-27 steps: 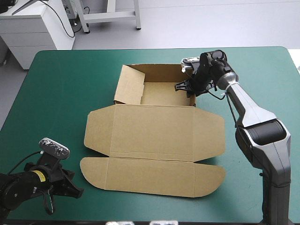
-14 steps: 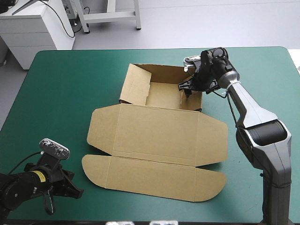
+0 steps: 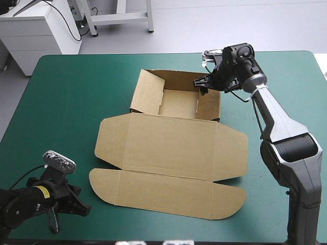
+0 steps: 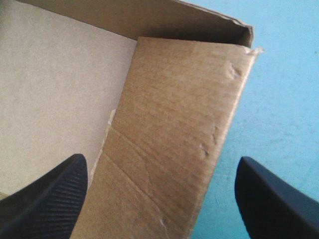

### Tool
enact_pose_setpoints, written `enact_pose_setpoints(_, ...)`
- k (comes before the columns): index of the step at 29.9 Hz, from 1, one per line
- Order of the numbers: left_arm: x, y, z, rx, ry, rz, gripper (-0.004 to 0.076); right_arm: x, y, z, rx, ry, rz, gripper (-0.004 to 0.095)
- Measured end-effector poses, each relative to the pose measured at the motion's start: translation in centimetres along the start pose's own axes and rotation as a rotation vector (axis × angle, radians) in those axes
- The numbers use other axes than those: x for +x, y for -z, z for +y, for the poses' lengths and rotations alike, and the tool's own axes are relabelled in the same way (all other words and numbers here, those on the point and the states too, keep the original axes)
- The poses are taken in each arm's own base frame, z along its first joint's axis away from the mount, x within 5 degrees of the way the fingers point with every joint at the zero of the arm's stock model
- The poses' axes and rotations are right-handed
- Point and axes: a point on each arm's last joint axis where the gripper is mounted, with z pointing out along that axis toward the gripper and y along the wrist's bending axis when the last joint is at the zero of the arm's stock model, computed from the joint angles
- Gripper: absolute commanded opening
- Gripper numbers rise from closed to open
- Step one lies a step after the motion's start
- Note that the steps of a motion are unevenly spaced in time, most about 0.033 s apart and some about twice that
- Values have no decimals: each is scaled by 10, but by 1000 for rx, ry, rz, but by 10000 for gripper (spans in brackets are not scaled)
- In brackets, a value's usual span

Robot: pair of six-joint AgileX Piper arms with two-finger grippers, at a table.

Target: Fold the box

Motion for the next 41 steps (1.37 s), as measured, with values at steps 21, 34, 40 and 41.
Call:
enact_pose_setpoints(21, 3, 0, -1, 11, -2, 29, -8, 4, -29, 0, 0, -203, 64, 581)
enact_pose_setpoints(34, 3, 0, -1, 11, -2, 29, -8, 7, -40, -4, 39, -142, 84, -18)
enact_pose_setpoints(40, 1, 0, -1, 7, -2, 15, -8, 6, -40, -4, 30, -104, 77, -18)
enact_pose_setpoints(41, 1, 0, -1, 7, -2, 13, -8, 6, -40, -4, 30, -94, 77, -18)
